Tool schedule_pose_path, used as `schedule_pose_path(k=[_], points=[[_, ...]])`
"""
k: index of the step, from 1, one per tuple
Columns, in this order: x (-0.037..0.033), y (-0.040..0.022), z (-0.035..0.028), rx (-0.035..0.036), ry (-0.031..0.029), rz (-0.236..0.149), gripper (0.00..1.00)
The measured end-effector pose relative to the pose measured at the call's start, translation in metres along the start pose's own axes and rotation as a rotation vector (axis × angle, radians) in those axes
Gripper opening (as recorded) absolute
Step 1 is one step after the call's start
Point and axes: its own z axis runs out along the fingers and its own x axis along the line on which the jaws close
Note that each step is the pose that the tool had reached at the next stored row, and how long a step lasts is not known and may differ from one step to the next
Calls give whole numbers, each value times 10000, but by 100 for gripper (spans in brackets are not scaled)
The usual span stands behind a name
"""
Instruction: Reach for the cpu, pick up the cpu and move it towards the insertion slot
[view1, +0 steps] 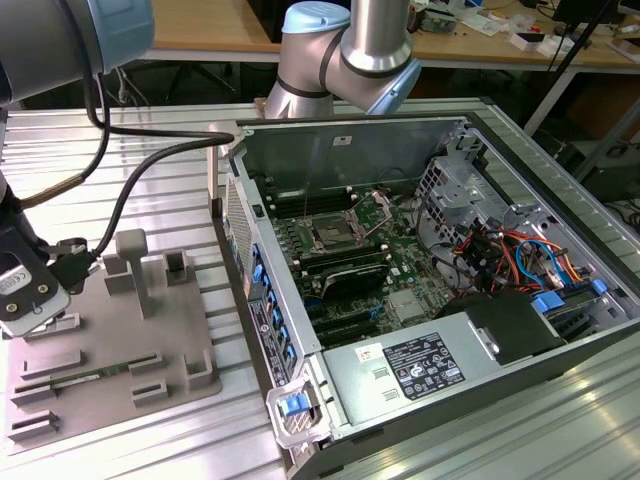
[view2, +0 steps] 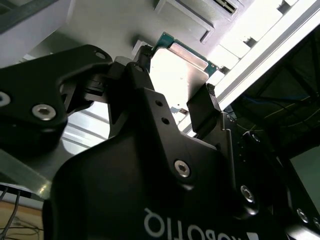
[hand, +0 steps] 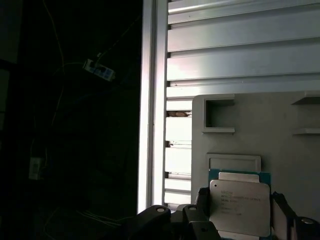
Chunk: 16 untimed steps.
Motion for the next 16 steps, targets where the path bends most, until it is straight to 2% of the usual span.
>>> schedule_pose_path(k=[16], points=[[1,5,-60,0,0,0,55]])
